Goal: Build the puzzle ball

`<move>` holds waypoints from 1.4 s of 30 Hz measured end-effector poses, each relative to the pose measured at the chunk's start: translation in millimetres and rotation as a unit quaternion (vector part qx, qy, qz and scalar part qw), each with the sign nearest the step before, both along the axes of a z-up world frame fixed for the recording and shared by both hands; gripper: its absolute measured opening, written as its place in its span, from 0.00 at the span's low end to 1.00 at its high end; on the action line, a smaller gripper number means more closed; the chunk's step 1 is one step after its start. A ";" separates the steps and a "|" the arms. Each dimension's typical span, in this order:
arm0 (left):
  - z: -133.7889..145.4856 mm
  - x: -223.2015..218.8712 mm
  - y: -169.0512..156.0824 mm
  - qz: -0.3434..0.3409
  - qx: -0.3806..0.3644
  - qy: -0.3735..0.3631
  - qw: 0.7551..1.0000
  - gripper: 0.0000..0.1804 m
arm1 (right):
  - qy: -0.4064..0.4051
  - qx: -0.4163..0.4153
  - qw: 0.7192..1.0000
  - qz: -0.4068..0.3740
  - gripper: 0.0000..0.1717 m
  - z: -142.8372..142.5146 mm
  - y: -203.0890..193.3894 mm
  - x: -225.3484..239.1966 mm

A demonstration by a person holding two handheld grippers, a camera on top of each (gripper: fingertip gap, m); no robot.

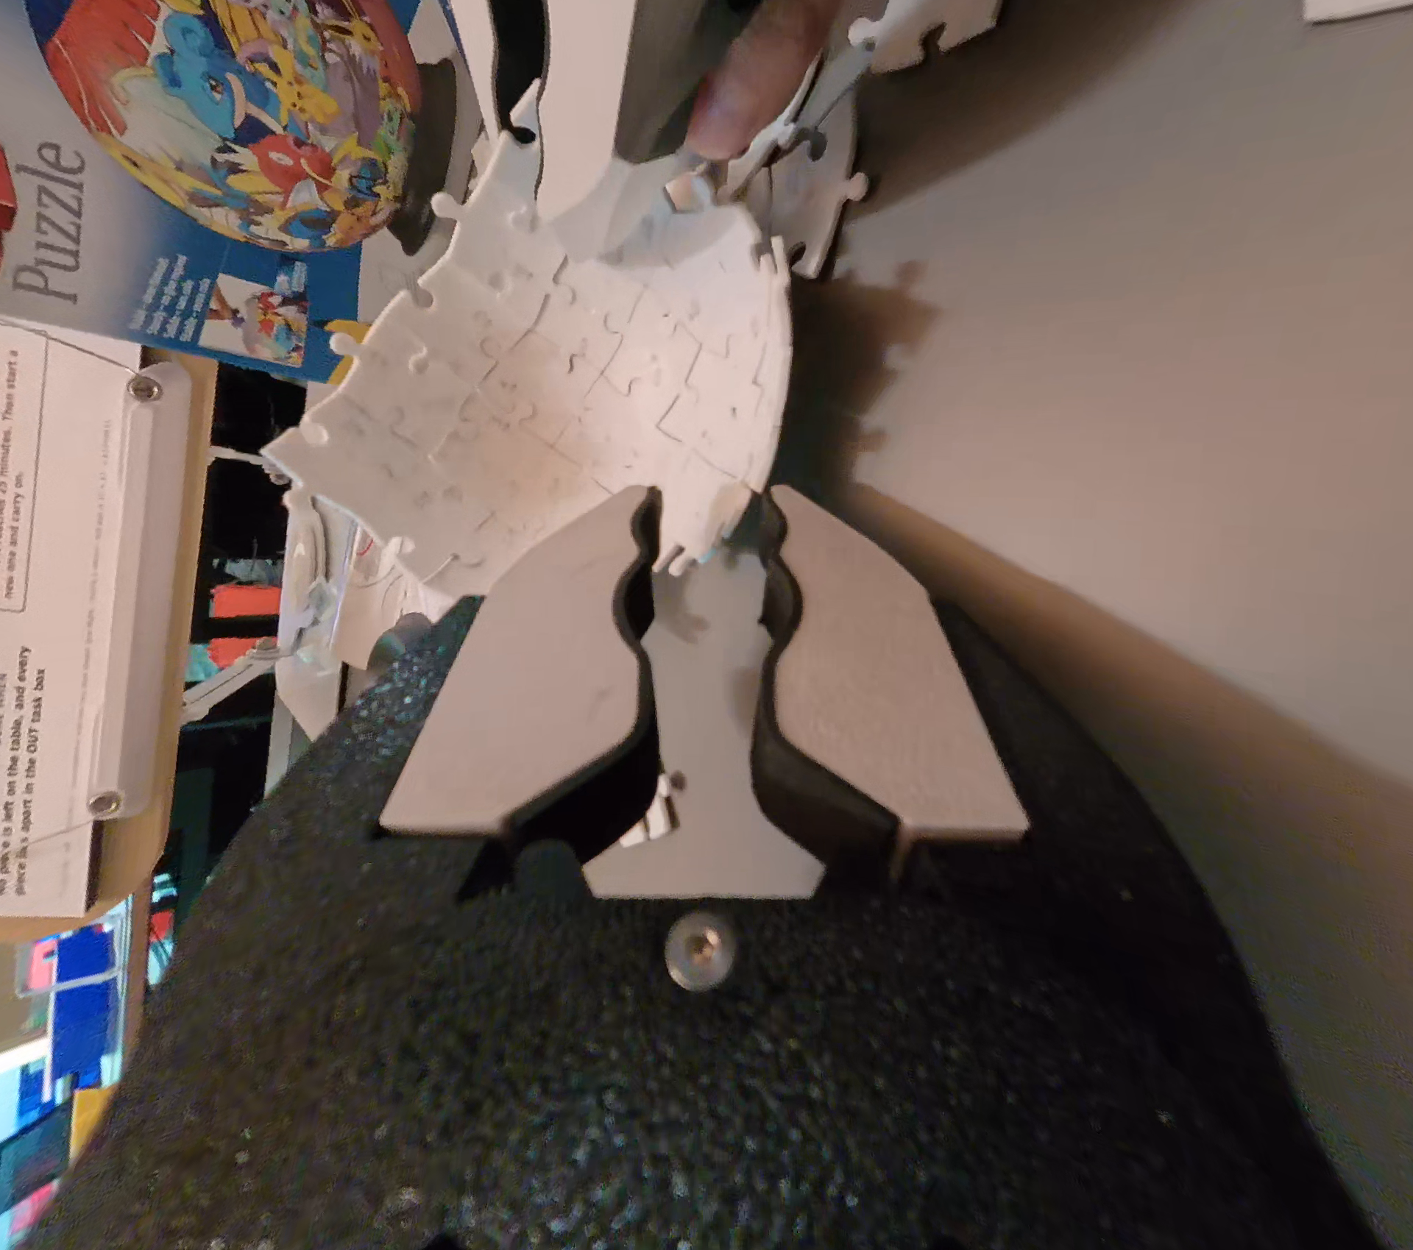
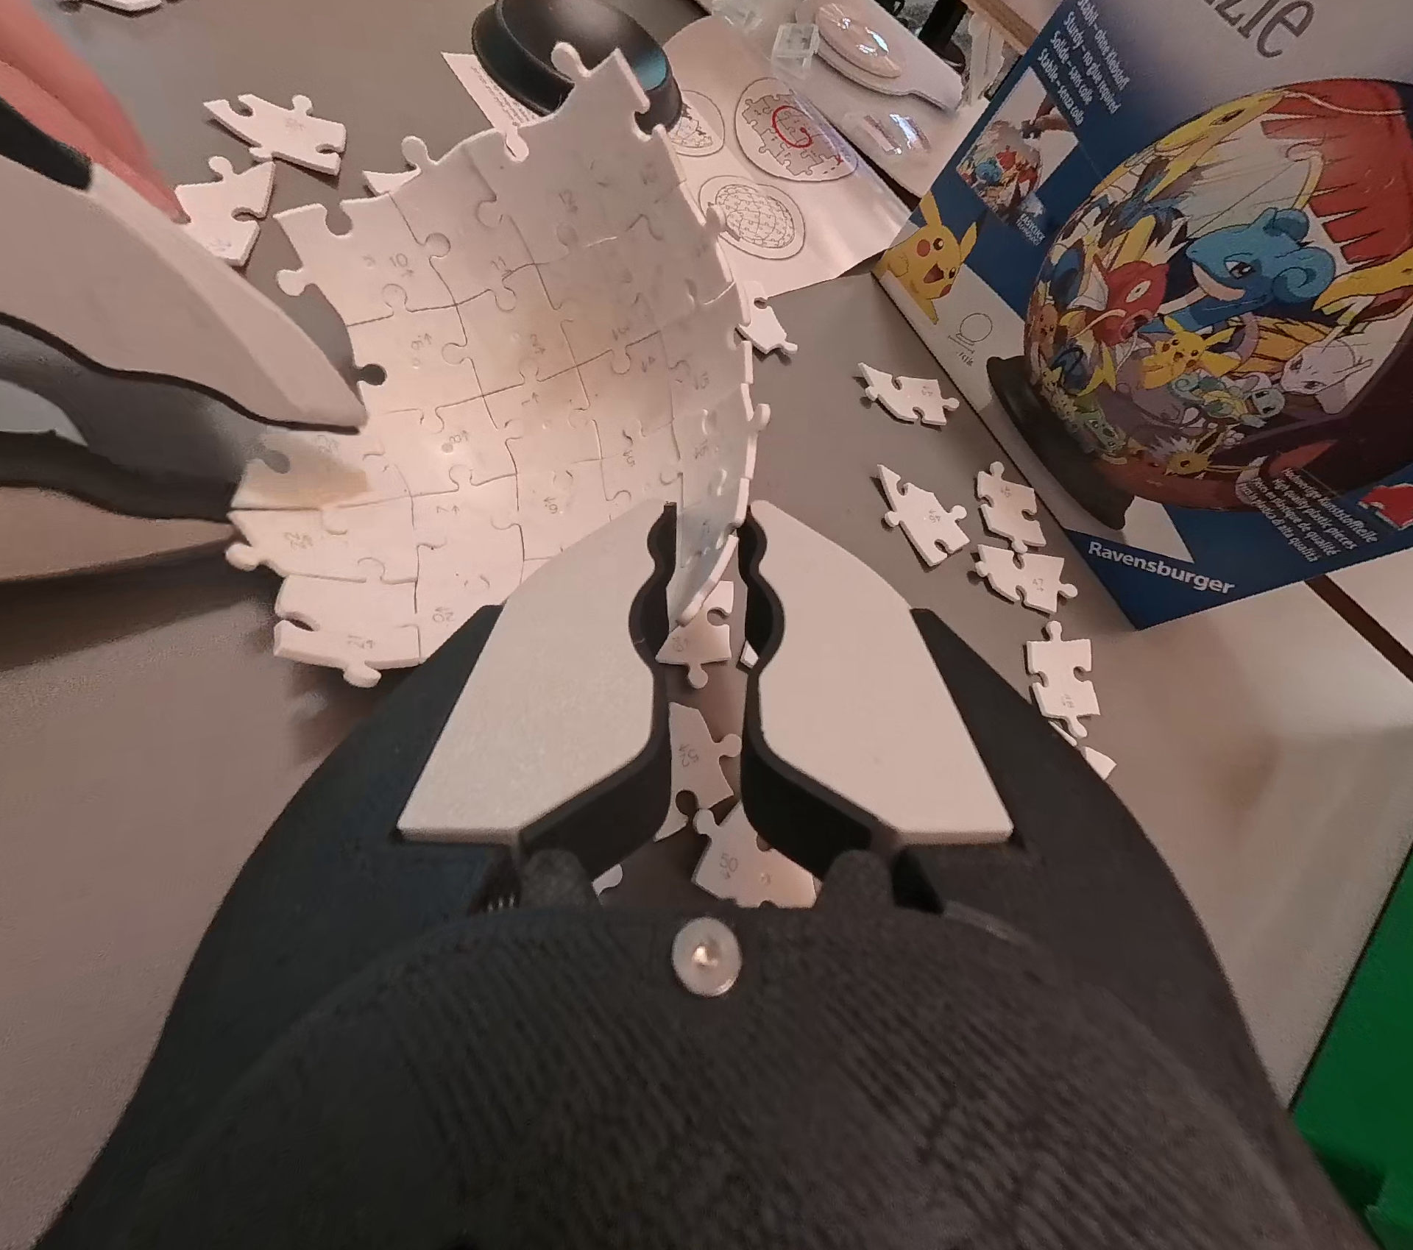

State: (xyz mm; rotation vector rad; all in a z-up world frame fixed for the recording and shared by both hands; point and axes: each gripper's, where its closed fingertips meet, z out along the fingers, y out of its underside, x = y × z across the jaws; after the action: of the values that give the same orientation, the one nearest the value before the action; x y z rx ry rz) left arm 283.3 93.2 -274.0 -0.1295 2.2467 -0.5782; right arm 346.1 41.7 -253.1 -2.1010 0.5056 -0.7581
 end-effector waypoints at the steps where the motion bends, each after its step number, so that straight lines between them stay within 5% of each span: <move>1: 0.0 -0.4 -0.1 -0.007 0.003 -0.002 1.000 0.12 | 0.001 0.000 1.000 0.000 0.09 -0.1 -0.1 0.1; 14: -6.0 -1.1 -4.1 -0.041 0.043 -0.011 0.998 0.02 | -0.003 0.002 1.000 0.000 0.09 1.0 0.0 0.1; 30: -4.0 -5.3 -21.5 -0.061 0.050 -0.037 0.996 0.10 | -0.001 -0.002 1.000 -0.003 0.09 -0.2 -0.8 0.9; 42: -5.8 -0.1 -26.8 -0.044 0.040 -0.015 0.998 0.01 | 0.000 -0.005 1.000 -0.003 0.09 -1.3 -0.6 0.8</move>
State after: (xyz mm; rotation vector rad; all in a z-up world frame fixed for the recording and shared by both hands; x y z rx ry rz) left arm 283.2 66.4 -279.7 0.0181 2.2518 -0.5321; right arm 346.9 41.1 -254.4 -2.1101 0.5090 -0.7648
